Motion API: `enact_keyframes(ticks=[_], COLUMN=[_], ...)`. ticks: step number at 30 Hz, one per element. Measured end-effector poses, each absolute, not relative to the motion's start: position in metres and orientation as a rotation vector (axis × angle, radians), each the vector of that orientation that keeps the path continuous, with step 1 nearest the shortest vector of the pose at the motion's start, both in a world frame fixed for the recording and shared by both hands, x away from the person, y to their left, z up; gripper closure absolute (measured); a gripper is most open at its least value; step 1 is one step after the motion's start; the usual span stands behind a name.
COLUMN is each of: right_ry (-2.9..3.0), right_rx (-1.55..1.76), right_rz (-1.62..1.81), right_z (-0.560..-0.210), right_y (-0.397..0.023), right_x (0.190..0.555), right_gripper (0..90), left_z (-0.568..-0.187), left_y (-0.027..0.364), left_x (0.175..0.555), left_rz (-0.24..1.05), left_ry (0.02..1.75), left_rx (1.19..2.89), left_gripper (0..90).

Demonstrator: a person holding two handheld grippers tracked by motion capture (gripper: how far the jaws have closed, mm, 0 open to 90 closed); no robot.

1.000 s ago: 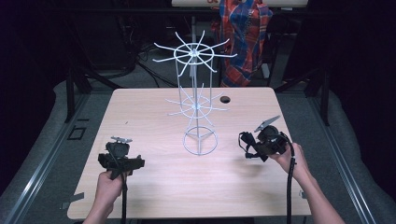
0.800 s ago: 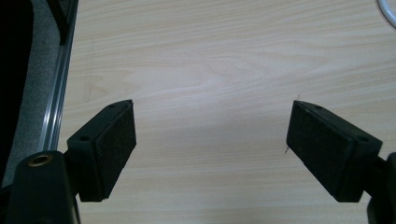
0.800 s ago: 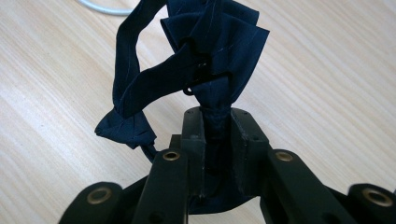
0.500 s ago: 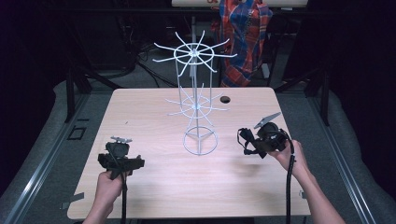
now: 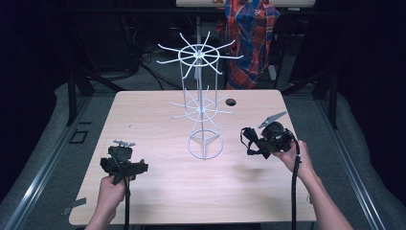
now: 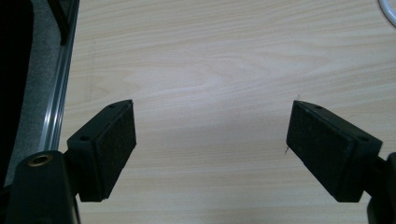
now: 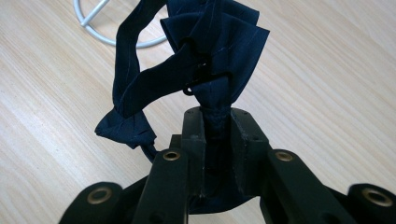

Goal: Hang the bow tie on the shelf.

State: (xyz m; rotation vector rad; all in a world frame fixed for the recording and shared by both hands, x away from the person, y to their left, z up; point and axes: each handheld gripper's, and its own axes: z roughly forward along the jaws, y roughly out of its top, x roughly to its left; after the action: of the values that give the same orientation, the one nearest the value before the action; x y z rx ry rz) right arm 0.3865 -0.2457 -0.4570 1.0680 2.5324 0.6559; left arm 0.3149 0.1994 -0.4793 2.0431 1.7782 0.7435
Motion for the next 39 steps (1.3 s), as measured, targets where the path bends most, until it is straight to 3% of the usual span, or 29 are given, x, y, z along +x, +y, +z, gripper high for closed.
enact_keyframes(ticks=[39], right_ry=[2.461], right_rx=[1.037], right_rz=[0.843], right_z=[-0.421], right_y=[-0.236], right_x=[0.387], right_gripper=[77.0], left_z=[-0.479], left_y=[0.2], left_x=[0.315], left_rz=[0.74], left_ry=[1.774], left_rx=[2.045], left_gripper=[16.2])
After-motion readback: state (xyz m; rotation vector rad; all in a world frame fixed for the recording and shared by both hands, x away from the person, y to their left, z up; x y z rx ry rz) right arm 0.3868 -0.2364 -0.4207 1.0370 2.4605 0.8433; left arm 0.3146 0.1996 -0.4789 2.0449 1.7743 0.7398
